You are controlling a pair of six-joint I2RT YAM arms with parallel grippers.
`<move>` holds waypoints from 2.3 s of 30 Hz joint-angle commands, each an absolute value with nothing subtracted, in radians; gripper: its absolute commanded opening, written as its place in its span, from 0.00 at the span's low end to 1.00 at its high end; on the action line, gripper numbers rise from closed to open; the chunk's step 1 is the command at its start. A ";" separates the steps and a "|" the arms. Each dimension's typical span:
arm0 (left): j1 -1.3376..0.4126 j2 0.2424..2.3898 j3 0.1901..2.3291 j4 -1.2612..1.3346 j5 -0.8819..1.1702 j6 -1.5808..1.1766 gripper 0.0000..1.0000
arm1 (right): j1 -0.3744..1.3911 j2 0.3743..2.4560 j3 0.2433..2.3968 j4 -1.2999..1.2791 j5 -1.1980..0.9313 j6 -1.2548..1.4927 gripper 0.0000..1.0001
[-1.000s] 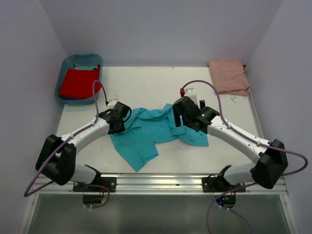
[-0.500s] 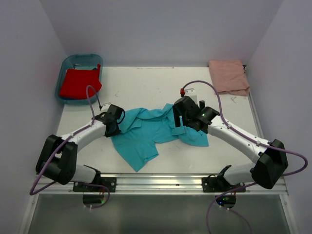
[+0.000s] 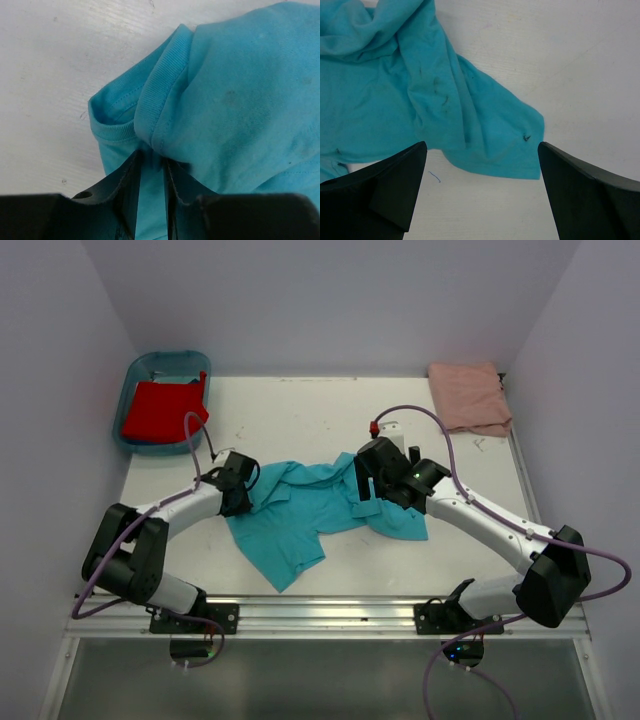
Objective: Fold and stack the t-shirts
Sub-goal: Flatten the tshirt out
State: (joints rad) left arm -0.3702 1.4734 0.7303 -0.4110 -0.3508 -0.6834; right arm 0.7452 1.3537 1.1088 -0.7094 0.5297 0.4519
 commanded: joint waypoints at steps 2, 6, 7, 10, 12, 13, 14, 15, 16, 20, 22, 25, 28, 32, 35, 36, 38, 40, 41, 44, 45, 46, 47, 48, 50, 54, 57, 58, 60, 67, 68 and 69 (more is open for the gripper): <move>-0.362 1.500 0.738 -0.322 -0.336 -0.663 0.27 | 0.741 1.351 1.115 -0.684 0.534 0.448 0.97; -0.362 1.488 0.732 -0.302 -0.334 -0.654 0.19 | 0.742 1.353 1.112 -0.680 0.529 0.448 0.96; -0.362 1.482 0.732 -0.299 -0.328 -0.652 0.18 | 0.742 1.354 1.112 -0.678 0.526 0.446 0.95; -0.362 1.457 0.748 -0.314 -0.325 -0.638 0.17 | 0.741 1.361 1.112 -0.673 0.514 0.446 0.94; -0.362 1.430 0.756 -0.336 -0.321 -0.630 0.17 | 0.742 1.364 1.115 -0.672 0.512 0.448 0.94; -0.362 1.422 0.764 -0.342 -0.321 -0.627 0.18 | 0.741 1.364 1.117 -0.669 0.512 0.448 0.94; -0.364 1.417 0.768 -0.359 -0.324 -0.624 0.18 | 0.741 1.365 1.117 -0.669 0.509 0.446 0.94; -0.362 1.419 0.773 -0.368 -0.328 -0.621 0.20 | 0.742 1.368 1.117 -0.667 0.506 0.446 0.94; -0.364 1.420 0.784 -0.379 -0.327 -0.621 0.21 | 0.742 1.370 1.118 -0.666 0.506 0.446 0.94; -0.364 1.431 0.782 -0.390 -0.330 -0.620 0.28 | 0.741 1.379 1.117 -0.666 0.506 0.448 0.94; -0.364 1.449 0.782 -0.390 -0.337 -0.617 0.30 | 0.742 1.381 1.117 -0.666 0.503 0.448 0.94; -0.364 1.469 0.779 -0.373 -0.334 -0.611 0.30 | 0.742 1.381 1.117 -0.669 0.509 0.446 0.94; -0.362 1.500 0.773 -0.350 -0.324 -0.604 0.28 | 0.742 1.373 1.117 -0.670 0.512 0.446 0.94; -0.364 1.520 0.770 -0.318 -0.295 -0.594 0.19 | 0.742 1.367 1.117 -0.673 0.514 0.446 0.93; -0.364 1.528 0.776 -0.316 -0.287 -0.585 0.10 | 0.742 1.364 1.117 -0.675 0.512 0.448 0.93; -0.364 1.528 0.781 -0.318 -0.282 -0.580 0.09 | 0.742 1.364 1.118 -0.673 0.511 0.448 0.92; -0.365 1.523 0.788 -0.337 -0.290 -0.575 0.14 | 0.742 1.367 1.120 -0.673 0.509 0.446 0.92; -0.370 1.502 0.798 -0.354 -0.316 -0.578 0.19 | 0.742 1.370 1.121 -0.673 0.506 0.446 0.92; -0.376 1.493 0.801 -0.373 -0.325 -0.581 0.21 | 0.742 1.371 1.121 -0.670 0.506 0.446 0.92; -0.383 1.462 0.811 -0.400 -0.356 -0.589 0.28 | 0.742 1.379 1.124 -0.670 0.503 0.445 0.92; -0.385 1.460 0.813 -0.399 -0.357 -0.588 0.28 | 0.742 1.379 1.126 -0.669 0.503 0.445 0.92; -0.385 1.460 0.815 -0.399 -0.360 -0.586 0.28 | 0.742 1.382 1.124 -0.667 0.502 0.445 0.92; -0.385 1.465 0.816 -0.397 -0.360 -0.584 0.29 | 0.741 1.382 1.126 -0.667 0.500 0.443 0.92; -0.385 1.471 0.821 -0.397 -0.357 -0.583 0.29 | 0.742 1.385 1.126 -0.666 0.500 0.442 0.92; -0.387 1.488 0.822 -0.396 -0.356 -0.581 0.29 | 0.741 1.387 1.127 -0.664 0.502 0.440 0.92; -0.394 1.511 0.830 -0.391 -0.357 -0.580 0.28 | 0.742 1.393 1.129 -0.666 0.503 0.439 0.92; -0.394 1.532 0.834 -0.388 -0.354 -0.580 0.27 | 0.742 1.391 1.129 -0.666 0.506 0.437 0.92; -0.394 1.539 0.834 -0.382 -0.350 -0.578 0.26 | 0.744 1.390 1.127 -0.666 0.508 0.437 0.92; -0.394 1.555 0.833 -0.374 -0.341 -0.575 0.24 | 0.741 1.388 1.126 -0.667 0.511 0.437 0.92; -0.394 1.569 0.827 -0.365 -0.328 -0.577 0.02 | 0.742 1.379 1.118 -0.670 0.517 0.439 0.92; -0.394 1.566 0.827 -0.365 -0.330 -0.577 0.00 | 0.741 1.378 1.118 -0.669 0.517 0.439 0.91; -0.394 1.559 0.827 -0.368 -0.333 -0.577 0.00 | 0.741 1.379 1.118 -0.670 0.514 0.440 0.91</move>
State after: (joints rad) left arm -0.3897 1.5597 0.8116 -0.3820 -0.3294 -0.5819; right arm 0.7448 1.3907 1.1088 -0.6872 0.5041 0.4446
